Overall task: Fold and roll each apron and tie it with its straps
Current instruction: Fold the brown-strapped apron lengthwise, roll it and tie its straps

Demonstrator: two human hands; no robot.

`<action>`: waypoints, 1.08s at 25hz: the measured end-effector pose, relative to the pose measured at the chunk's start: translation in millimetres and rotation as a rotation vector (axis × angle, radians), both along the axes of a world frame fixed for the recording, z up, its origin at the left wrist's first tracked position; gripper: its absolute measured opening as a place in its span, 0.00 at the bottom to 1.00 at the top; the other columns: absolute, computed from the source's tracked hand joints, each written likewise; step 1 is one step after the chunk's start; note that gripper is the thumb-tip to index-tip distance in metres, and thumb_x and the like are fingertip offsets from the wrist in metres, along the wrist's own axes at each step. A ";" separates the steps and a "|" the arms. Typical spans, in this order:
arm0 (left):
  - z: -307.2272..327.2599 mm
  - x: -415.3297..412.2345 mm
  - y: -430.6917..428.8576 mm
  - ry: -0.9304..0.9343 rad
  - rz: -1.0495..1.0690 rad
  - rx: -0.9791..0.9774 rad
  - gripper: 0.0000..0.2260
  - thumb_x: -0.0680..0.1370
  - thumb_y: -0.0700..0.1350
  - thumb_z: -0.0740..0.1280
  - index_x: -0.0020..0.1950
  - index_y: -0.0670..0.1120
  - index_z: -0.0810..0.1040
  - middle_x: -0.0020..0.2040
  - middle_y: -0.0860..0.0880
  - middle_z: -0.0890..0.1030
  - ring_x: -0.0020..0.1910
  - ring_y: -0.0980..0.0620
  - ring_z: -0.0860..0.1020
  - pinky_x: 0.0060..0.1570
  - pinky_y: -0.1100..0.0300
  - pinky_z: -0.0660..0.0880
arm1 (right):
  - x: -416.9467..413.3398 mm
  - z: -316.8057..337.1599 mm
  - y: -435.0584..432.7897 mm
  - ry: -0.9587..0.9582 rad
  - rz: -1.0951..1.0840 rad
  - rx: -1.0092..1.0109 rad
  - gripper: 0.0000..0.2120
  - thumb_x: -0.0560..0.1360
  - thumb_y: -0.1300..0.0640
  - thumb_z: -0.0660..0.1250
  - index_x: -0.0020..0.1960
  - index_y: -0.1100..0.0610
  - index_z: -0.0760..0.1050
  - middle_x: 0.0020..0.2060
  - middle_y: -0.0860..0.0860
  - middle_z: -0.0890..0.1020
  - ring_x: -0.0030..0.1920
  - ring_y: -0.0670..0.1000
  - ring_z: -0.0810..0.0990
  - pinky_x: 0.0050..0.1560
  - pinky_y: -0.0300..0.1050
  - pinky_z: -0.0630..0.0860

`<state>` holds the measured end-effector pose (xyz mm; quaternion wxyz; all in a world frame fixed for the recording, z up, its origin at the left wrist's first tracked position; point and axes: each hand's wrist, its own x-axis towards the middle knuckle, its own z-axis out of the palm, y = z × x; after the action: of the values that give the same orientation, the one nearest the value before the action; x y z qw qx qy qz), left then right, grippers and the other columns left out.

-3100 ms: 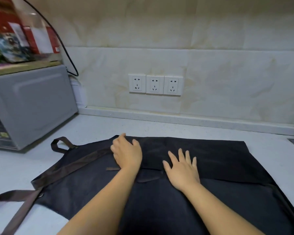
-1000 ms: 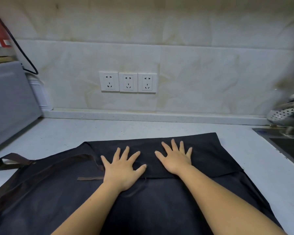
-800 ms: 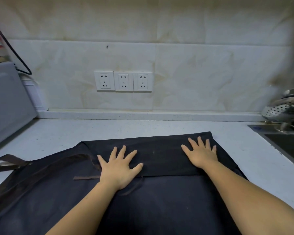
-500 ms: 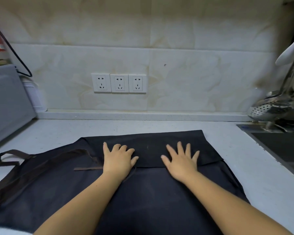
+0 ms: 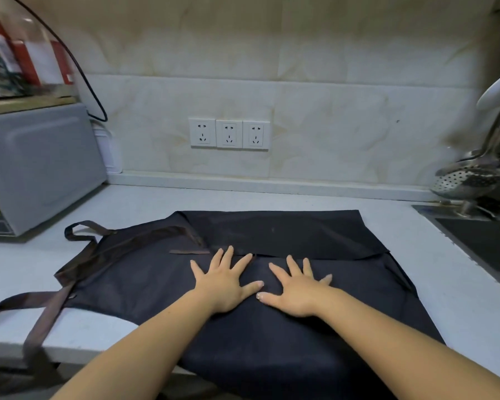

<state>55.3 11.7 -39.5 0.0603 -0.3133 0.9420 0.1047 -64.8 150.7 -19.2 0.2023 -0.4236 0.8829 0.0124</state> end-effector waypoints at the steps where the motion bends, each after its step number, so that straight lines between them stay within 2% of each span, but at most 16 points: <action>1: -1.3 -0.9 -1.1 0.029 0.000 -0.012 0.33 0.75 0.74 0.48 0.77 0.66 0.45 0.80 0.52 0.41 0.79 0.50 0.39 0.69 0.29 0.39 | 1.3 -5.6 -0.4 0.025 -0.008 0.020 0.41 0.71 0.24 0.48 0.77 0.37 0.38 0.77 0.48 0.35 0.75 0.59 0.30 0.67 0.77 0.37; 6: 4.4 -17.9 -18.0 0.144 0.001 -0.251 0.29 0.79 0.67 0.51 0.78 0.60 0.50 0.80 0.50 0.51 0.79 0.48 0.46 0.73 0.36 0.47 | -10.7 -10.0 -25.3 0.044 -0.083 -0.051 0.40 0.70 0.23 0.45 0.77 0.37 0.41 0.78 0.47 0.37 0.76 0.58 0.31 0.66 0.76 0.34; 9: 8.8 -19.5 -16.5 0.237 -0.077 -0.188 0.24 0.81 0.59 0.56 0.76 0.57 0.59 0.79 0.49 0.56 0.78 0.48 0.51 0.74 0.41 0.52 | -15.1 -9.0 -36.3 0.106 -0.119 -0.149 0.40 0.72 0.25 0.50 0.78 0.41 0.48 0.79 0.51 0.44 0.77 0.59 0.38 0.68 0.74 0.38; 11: 12.6 -12.1 -15.9 0.242 -0.131 -0.083 0.22 0.80 0.58 0.58 0.75 0.57 0.63 0.79 0.50 0.55 0.78 0.49 0.51 0.74 0.42 0.53 | -10.8 -5.0 -41.2 0.200 -0.107 -0.238 0.35 0.75 0.32 0.55 0.76 0.48 0.56 0.77 0.54 0.54 0.77 0.59 0.48 0.71 0.69 0.46; 12: 12.6 -6.5 -16.8 0.207 -0.132 -0.031 0.23 0.80 0.59 0.59 0.75 0.58 0.63 0.80 0.50 0.53 0.78 0.49 0.49 0.74 0.40 0.51 | -6.5 -0.9 -43.0 0.229 -0.072 -0.296 0.30 0.76 0.36 0.58 0.73 0.50 0.62 0.73 0.53 0.61 0.75 0.59 0.56 0.71 0.65 0.54; 14: 8.8 3.3 -21.1 0.089 -0.114 0.032 0.27 0.78 0.64 0.58 0.76 0.62 0.58 0.80 0.52 0.45 0.79 0.49 0.43 0.73 0.36 0.43 | 6.3 12.0 -44.6 0.170 -0.020 -0.408 0.18 0.76 0.43 0.61 0.61 0.52 0.69 0.61 0.51 0.69 0.65 0.55 0.68 0.63 0.56 0.68; 15: 5.3 6.5 -23.5 0.037 -0.116 0.035 0.28 0.78 0.66 0.56 0.77 0.63 0.55 0.80 0.53 0.43 0.79 0.50 0.41 0.73 0.35 0.40 | 13.9 19.9 -43.4 0.112 0.010 -0.415 0.14 0.75 0.44 0.62 0.55 0.52 0.69 0.56 0.51 0.70 0.61 0.54 0.70 0.59 0.54 0.71; 16: 2.0 8.5 -26.0 0.004 -0.128 0.026 0.28 0.78 0.67 0.53 0.77 0.64 0.52 0.80 0.53 0.41 0.79 0.50 0.40 0.72 0.35 0.38 | 21.6 27.8 -41.5 0.073 0.061 -0.374 0.13 0.74 0.44 0.62 0.51 0.52 0.69 0.53 0.51 0.70 0.59 0.54 0.70 0.57 0.54 0.72; 18: -2.2 9.6 -31.3 0.008 -0.151 0.006 0.28 0.78 0.68 0.52 0.77 0.65 0.50 0.80 0.54 0.40 0.79 0.51 0.39 0.72 0.35 0.35 | 36.5 41.4 -35.4 0.042 0.198 -0.182 0.17 0.72 0.40 0.64 0.50 0.52 0.68 0.53 0.51 0.68 0.59 0.54 0.68 0.56 0.54 0.72; 20: -1.5 7.9 -37.3 0.041 -0.159 0.018 0.28 0.78 0.68 0.53 0.77 0.66 0.52 0.80 0.55 0.42 0.79 0.52 0.40 0.72 0.36 0.35 | 46.9 47.0 -29.9 0.038 0.288 0.007 0.28 0.68 0.33 0.66 0.56 0.54 0.71 0.58 0.52 0.66 0.61 0.54 0.64 0.57 0.54 0.72; 22: 1.9 5.0 -42.2 0.067 -0.165 0.051 0.28 0.77 0.67 0.56 0.76 0.66 0.55 0.80 0.55 0.44 0.79 0.51 0.42 0.72 0.36 0.35 | 47.9 45.5 -28.9 0.057 0.329 0.054 0.33 0.66 0.31 0.69 0.58 0.55 0.71 0.61 0.53 0.65 0.63 0.54 0.62 0.58 0.56 0.70; 27: 15.4 0.5 -43.2 0.106 -0.148 0.136 0.29 0.75 0.64 0.65 0.74 0.64 0.61 0.80 0.54 0.50 0.79 0.49 0.48 0.74 0.36 0.42 | 27.6 36.4 -37.9 -0.018 0.291 -0.054 0.18 0.68 0.37 0.71 0.45 0.51 0.76 0.54 0.48 0.68 0.59 0.52 0.63 0.61 0.57 0.67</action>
<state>55.8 -31.5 -24.1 0.0393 -0.2319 0.9551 0.1800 -37.2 112.8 17.2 0.1947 -0.5525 0.8103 0.0142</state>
